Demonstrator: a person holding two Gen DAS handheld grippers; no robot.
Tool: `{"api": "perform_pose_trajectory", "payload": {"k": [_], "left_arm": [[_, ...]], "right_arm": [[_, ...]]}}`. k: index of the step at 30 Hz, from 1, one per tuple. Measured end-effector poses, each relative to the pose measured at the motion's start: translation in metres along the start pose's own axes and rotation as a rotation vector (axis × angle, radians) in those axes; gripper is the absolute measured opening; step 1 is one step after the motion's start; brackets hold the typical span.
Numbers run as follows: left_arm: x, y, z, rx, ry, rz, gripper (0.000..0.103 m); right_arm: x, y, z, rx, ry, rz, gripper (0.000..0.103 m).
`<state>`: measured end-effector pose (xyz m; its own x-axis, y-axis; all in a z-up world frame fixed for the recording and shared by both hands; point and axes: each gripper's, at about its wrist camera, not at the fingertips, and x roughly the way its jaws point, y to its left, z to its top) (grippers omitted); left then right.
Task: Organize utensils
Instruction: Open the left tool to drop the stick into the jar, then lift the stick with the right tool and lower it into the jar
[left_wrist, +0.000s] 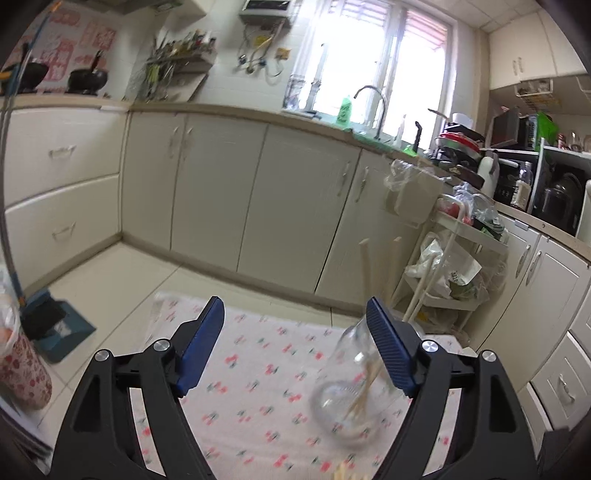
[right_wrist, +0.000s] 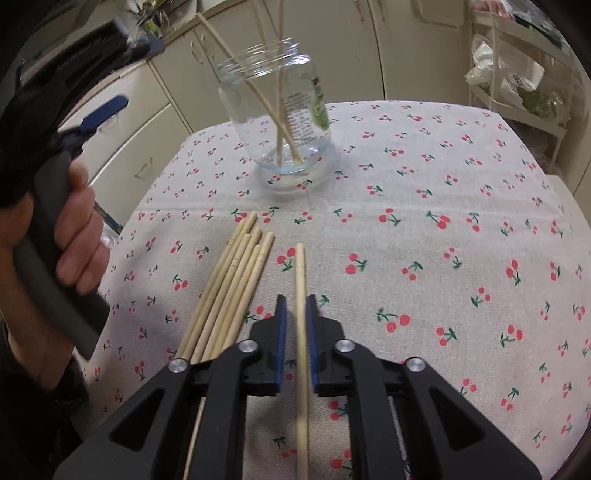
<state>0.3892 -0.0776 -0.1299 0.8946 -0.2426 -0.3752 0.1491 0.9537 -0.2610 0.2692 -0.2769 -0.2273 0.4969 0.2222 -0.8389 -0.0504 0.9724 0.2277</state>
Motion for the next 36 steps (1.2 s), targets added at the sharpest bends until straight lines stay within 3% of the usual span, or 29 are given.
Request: {"api": "perform_pose_trajectory", "payload": {"k": [2, 4, 7, 10, 13, 16, 20, 23, 26, 29, 32, 36], "left_arm": [[-0.003, 0.013, -0.008, -0.022, 0.025, 0.012, 0.077], [-0.004, 0.025, -0.018, -0.052, 0.052, 0.022, 0.078], [-0.005, 0.039, -0.031, -0.088, 0.083, 0.030, 0.080], [-0.004, 0.049, -0.043, -0.124, 0.103, 0.030, 0.084], [-0.002, 0.057, -0.051, -0.154, 0.117, 0.030, 0.086], [0.001, 0.059, -0.056, -0.169, 0.130, 0.035, 0.088], [0.003, 0.063, -0.058, -0.194, 0.129, 0.032, 0.089], [0.005, 0.066, -0.060, -0.215, 0.137, 0.029, 0.089], [0.007, 0.064, -0.060, -0.210, 0.137, 0.026, 0.089], [0.008, 0.063, -0.060, -0.206, 0.139, 0.022, 0.089], [0.008, 0.062, -0.060, -0.212, 0.137, 0.022, 0.089], [0.009, 0.061, -0.060, -0.217, 0.140, 0.016, 0.089]], "right_arm": [[0.001, 0.007, 0.002, -0.035, -0.001, -0.034, 0.027], [0.003, 0.012, 0.005, -0.070, 0.003, -0.073, 0.028], [0.006, 0.013, 0.008, -0.099, 0.010, -0.097, 0.027], [0.007, 0.016, 0.008, -0.147, 0.019, -0.137, 0.016], [0.006, 0.010, 0.009, -0.144, 0.028, -0.126, 0.006], [0.004, 0.004, 0.010, -0.110, 0.030, -0.106, 0.006], [-0.007, -0.012, 0.017, 0.027, -0.005, -0.009, 0.006], [-0.031, -0.019, 0.029, 0.143, -0.120, 0.106, 0.006], [-0.071, -0.017, 0.056, 0.202, -0.336, 0.175, 0.006], [-0.109, -0.008, 0.090, 0.238, -0.577, 0.196, 0.006], [-0.125, -0.001, 0.121, 0.267, -0.747, 0.195, 0.006], [-0.117, -0.004, 0.160, 0.353, -0.863, 0.189, 0.006]]}}
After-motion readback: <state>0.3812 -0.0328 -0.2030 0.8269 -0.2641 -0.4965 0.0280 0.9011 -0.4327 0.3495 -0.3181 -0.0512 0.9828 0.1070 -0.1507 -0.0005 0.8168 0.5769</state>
